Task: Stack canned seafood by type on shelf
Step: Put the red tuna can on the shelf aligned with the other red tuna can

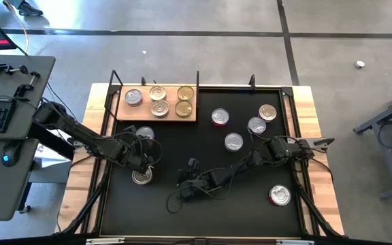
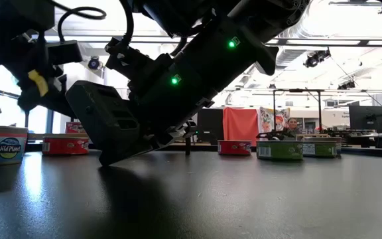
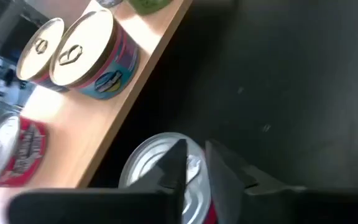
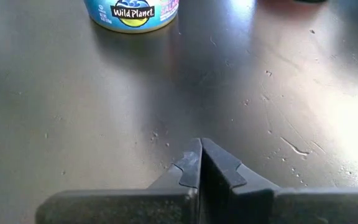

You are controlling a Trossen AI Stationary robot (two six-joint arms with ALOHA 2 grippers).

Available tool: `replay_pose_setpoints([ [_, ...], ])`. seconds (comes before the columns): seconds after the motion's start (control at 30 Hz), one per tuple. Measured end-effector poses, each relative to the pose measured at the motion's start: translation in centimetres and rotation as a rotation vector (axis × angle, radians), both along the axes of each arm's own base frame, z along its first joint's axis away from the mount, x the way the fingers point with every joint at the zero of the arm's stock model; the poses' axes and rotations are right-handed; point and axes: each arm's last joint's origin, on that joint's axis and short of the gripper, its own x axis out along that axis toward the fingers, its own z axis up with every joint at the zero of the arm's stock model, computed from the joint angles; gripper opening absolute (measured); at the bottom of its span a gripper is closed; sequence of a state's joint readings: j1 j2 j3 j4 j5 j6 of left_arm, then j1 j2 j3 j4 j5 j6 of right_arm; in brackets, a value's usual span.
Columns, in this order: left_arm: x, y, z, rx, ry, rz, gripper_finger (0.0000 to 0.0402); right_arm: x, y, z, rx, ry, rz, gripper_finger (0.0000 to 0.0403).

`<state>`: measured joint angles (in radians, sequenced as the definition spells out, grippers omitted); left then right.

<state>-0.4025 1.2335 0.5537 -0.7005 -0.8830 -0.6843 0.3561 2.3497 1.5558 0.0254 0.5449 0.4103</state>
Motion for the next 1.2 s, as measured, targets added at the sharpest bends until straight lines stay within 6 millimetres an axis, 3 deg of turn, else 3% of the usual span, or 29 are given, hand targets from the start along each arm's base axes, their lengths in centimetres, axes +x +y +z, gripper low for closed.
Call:
replay_pose_setpoints([
  [0.23, 1.0, 1.1, 0.1, -0.046, -0.101, 0.105, 0.0170, 0.0, 0.0, 0.0, -0.008, 0.003, 0.007, 0.0000],
  [0.4, 1.3, 1.6, -0.7, -0.009, -0.065, 0.141, 0.0191, -0.1, 0.3, 0.0, -0.008, 0.003, 0.013, 0.0000],
  [0.67, 1.2, 2.1, -4.0, -0.075, -0.093, 0.186, 0.0168, -0.2, 0.6, 0.0, -0.018, 0.006, 0.026, 0.0000],
  [0.83, 0.5, 2.6, -4.8, -0.106, -0.078, 0.220, 0.0142, -0.2, 0.6, 0.0, -0.019, 0.006, 0.028, 0.0000],
  [0.97, 0.1, 2.2, -5.1, -0.109, -0.039, 0.178, 0.0096, -0.2, 0.6, 0.0, -0.019, 0.006, 0.028, 0.0000],
  [1.1, -0.1, 1.3, -5.1, -0.096, 0.011, 0.089, 0.0025, -0.2, 0.6, 0.0, -0.016, 0.004, 0.026, 0.0000],
  [1.2, -0.3, 0.5, -5.0, -0.091, 0.019, 0.036, 0.0008, -0.2, 0.6, 0.0, -0.014, 0.004, 0.024, 0.0000],
])
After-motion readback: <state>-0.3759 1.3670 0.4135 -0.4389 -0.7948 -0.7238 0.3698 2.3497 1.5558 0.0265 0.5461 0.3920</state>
